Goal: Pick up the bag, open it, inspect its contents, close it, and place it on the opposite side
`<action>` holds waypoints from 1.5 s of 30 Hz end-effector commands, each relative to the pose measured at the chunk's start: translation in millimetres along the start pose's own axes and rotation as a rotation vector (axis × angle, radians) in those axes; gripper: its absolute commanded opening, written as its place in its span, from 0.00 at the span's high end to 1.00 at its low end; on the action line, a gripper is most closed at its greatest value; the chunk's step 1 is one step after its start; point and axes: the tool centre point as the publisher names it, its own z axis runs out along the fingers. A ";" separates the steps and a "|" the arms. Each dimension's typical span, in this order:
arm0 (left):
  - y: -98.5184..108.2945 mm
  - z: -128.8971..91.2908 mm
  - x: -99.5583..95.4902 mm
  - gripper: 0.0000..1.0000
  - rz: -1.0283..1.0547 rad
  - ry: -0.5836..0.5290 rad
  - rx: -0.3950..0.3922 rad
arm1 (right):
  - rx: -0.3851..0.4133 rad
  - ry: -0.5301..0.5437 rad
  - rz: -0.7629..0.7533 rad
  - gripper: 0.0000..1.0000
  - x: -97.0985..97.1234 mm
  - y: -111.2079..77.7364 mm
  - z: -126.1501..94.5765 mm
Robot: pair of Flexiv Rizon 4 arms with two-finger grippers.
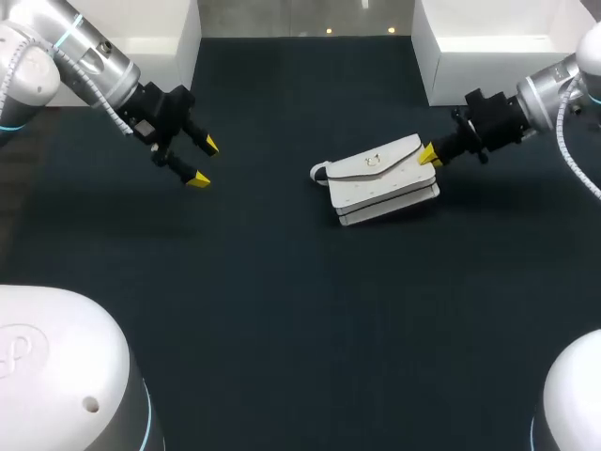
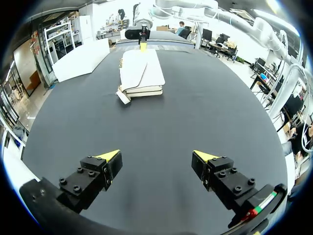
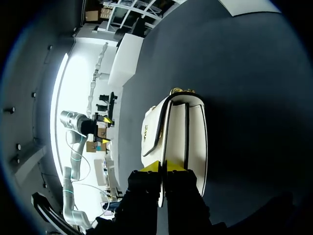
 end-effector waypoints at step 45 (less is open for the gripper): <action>0.9 1.0 -1.3 0.00 0.001 0.001 0.003 | -0.111 0.235 0.074 1.00 50.1 -11.0 132.4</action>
